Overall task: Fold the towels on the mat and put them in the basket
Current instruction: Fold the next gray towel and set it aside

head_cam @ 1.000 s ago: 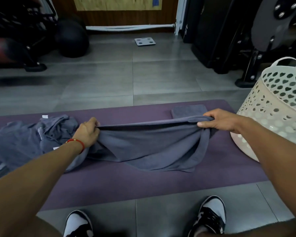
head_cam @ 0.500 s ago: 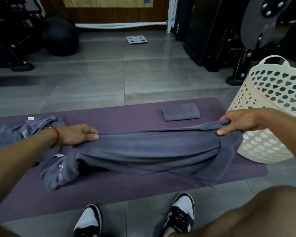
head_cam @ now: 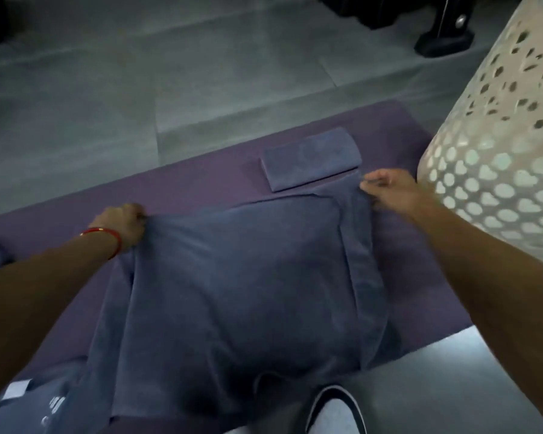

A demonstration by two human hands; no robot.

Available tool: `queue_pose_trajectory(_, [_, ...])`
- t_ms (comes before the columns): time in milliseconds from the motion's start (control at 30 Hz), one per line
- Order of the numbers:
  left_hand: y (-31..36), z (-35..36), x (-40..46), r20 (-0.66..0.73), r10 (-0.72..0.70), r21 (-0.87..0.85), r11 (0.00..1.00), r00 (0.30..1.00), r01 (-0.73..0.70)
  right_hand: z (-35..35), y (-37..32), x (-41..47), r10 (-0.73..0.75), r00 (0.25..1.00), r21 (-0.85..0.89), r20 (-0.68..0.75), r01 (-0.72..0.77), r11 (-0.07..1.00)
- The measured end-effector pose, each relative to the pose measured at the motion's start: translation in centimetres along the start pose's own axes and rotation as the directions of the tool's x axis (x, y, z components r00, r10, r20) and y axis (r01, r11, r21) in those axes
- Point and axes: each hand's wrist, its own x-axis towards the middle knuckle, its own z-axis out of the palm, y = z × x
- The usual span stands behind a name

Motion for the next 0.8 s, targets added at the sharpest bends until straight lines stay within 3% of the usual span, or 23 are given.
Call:
queue_pose_trajectory(33, [0.4,1.0,1.4,0.002,-0.042,0.043,0.998,0.999,0.042,1.2,1.4,0.9,0.006,0.998,0.001,-0.057,-0.006,1.0])
queue_pose_trajectory(100, [2.5,3.0,2.8,-0.046,-0.074,0.099,0.992,0.996,0.078,2.8,4.1,0.7,0.016,0.988,-0.185,-0.155,-0.045,0.982])
queue_pose_trajectory(167, [6.8,4.9,2.2,-0.132,0.138,0.147,0.982,0.982,-0.119,3.4,6.7,-1.9,0.032,0.972,-0.353,-0.233,-0.115,0.928])
queue_pose_trajectory(233, [12.7,6.8,0.5,-0.187,0.439,0.089,0.899,0.879,-0.43,3.8,9.5,-5.6,0.062,0.95,-0.364,-0.306,-0.177,0.914])
queue_pose_trajectory(300, [18.6,8.7,-0.7,-0.224,0.627,-0.012,0.764,0.746,-0.645,4.2,12.0,-9.3,0.114,0.938,-0.424,-0.329,-0.254,0.869])
queue_pose_trajectory(433, [29.8,11.4,0.2,-0.211,0.833,-0.081,0.506,0.511,-0.859,5.5,15.3,-15.5,0.136,0.901,-0.474,-0.411,-0.339,0.812])
queue_pose_trajectory(500, [33.3,12.0,1.5,-0.132,0.882,0.01,0.457,0.452,-0.889,6.6,16.1,-17.4,0.099,0.889,-0.473,-0.447,-0.329,0.818])
queue_pose_trajectory(567, [35.3,11.8,2.3,0.018,0.876,0.112,0.477,0.482,-0.872,7.7,16.8,-18.8,0.084,0.883,-0.457,-0.461,-0.317,0.831])
queue_pose_trajectory(633, [36.5,11.1,2.7,0.076,0.861,0.241,0.474,0.503,-0.847,8.3,17.4,-19.8,0.075,0.877,-0.416,-0.474,-0.298,0.859])
queue_pose_trajectory(800, [37.8,10.1,4.2,0.072,0.94,0.443,0.27,0.334,-0.855,8.5,17.6,-20.7,0.182,0.876,-0.239,-0.446,-0.313,0.919])
